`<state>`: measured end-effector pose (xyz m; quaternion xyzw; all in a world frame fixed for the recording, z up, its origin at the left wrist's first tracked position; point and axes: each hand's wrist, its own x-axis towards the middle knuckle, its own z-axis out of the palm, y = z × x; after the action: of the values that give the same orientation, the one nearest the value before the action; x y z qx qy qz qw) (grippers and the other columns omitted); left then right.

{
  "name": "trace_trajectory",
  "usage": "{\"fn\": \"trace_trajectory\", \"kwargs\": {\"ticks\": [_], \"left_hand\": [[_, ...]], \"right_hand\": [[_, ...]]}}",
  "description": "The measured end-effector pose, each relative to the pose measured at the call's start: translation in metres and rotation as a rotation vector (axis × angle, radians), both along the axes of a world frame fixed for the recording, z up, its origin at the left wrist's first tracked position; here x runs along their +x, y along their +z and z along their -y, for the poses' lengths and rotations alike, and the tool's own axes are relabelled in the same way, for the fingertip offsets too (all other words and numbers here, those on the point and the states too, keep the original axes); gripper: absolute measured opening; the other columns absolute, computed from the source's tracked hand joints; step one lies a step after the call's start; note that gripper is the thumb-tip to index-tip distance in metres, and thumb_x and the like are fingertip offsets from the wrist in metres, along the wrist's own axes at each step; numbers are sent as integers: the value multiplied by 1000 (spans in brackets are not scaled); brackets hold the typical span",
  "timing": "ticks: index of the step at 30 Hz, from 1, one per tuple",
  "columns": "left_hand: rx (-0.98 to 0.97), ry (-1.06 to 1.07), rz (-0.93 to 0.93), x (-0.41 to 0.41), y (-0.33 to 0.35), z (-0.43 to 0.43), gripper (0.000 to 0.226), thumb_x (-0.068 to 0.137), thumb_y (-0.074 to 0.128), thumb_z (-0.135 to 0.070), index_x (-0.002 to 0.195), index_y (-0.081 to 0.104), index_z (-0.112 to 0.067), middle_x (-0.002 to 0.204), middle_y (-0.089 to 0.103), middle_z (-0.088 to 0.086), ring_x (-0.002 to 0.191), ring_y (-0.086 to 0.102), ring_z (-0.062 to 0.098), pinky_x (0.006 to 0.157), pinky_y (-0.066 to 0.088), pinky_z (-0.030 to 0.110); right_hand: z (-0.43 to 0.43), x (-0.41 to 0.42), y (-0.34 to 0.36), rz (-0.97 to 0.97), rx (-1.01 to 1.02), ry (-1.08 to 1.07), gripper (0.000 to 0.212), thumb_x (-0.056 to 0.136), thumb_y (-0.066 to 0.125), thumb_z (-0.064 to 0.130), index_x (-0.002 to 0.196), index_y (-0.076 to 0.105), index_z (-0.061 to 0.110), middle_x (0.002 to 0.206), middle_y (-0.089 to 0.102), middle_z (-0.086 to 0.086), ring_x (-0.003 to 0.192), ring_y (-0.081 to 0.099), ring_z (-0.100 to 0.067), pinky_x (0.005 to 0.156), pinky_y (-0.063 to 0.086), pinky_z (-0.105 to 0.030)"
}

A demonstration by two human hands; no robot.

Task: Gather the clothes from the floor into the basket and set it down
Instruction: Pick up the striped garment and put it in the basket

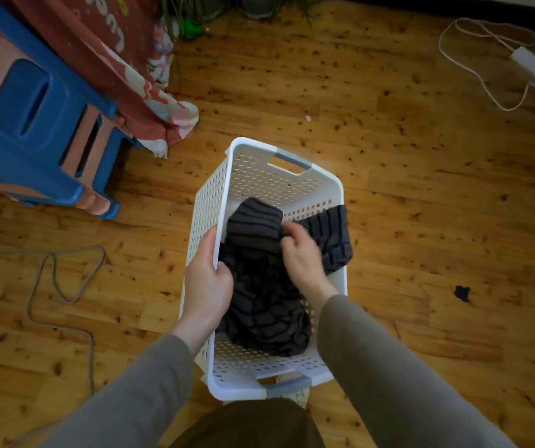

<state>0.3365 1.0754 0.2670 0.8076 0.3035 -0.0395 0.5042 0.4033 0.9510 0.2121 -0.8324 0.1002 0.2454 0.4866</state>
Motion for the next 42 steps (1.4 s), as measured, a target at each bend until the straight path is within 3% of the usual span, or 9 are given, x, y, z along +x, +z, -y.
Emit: {"fn": "trace_trajectory", "kwargs": {"ticks": [4,8,13,19,23,29,32,36,42], "left_hand": [[-10,-28,11,-5,4,-10,60,87,39,12,141,35,-15,143,43,6,132,40,22,110,35,43],[6,-59,57,-4,9,-14,60,86,40,12,138,39,-16,128,48,-7,119,44,8,98,38,16],[11,-82,62,-2,9,-12,60,85,40,12,138,39,-16,128,49,-4,124,44,14,103,36,25],[7,-48,12,-1,7,-10,62,86,39,12,141,34,-15,144,43,7,133,39,23,111,34,45],[-9,-23,-3,-2,8,-6,62,85,39,14,141,35,-13,143,44,9,132,40,24,111,34,45],[-15,7,36,3,12,3,64,78,39,18,134,45,-13,127,56,7,120,50,23,103,41,36],[-41,42,47,3,13,-1,61,81,39,16,134,44,-16,125,56,5,114,53,20,93,46,30],[-63,81,42,2,14,-3,61,84,37,13,136,41,-17,126,52,-2,114,48,12,89,44,21],[-90,68,52,1,20,-8,60,85,37,14,137,41,-17,131,51,-1,120,47,16,98,42,30]], "right_hand": [[42,17,-8,93,-274,-458,33,93,39,13,122,53,5,124,57,-19,116,50,-33,96,38,-36],[74,20,-27,-245,-209,-570,50,90,52,27,133,42,2,135,50,-21,124,46,-38,106,37,-46],[76,9,-26,-50,-212,-663,23,89,55,11,105,66,-1,108,68,-21,101,61,-34,89,45,-35],[42,-11,7,343,-93,-555,17,91,48,4,95,63,-3,92,66,-16,84,54,-18,70,34,-12],[4,-24,35,414,118,-383,13,93,48,7,89,60,3,74,54,14,68,52,6,64,34,2],[-37,-41,45,130,254,93,11,92,48,16,89,58,15,76,55,9,67,50,-3,59,36,-6],[-32,-38,36,-38,152,129,21,93,48,26,107,57,15,91,60,3,81,54,-9,67,41,-15],[-18,-34,28,-14,-10,140,37,89,55,30,121,50,13,73,52,11,70,51,-6,60,39,-17],[19,-15,24,-68,-348,215,32,92,44,23,117,55,7,115,61,-16,106,57,-34,93,48,-45]]}}
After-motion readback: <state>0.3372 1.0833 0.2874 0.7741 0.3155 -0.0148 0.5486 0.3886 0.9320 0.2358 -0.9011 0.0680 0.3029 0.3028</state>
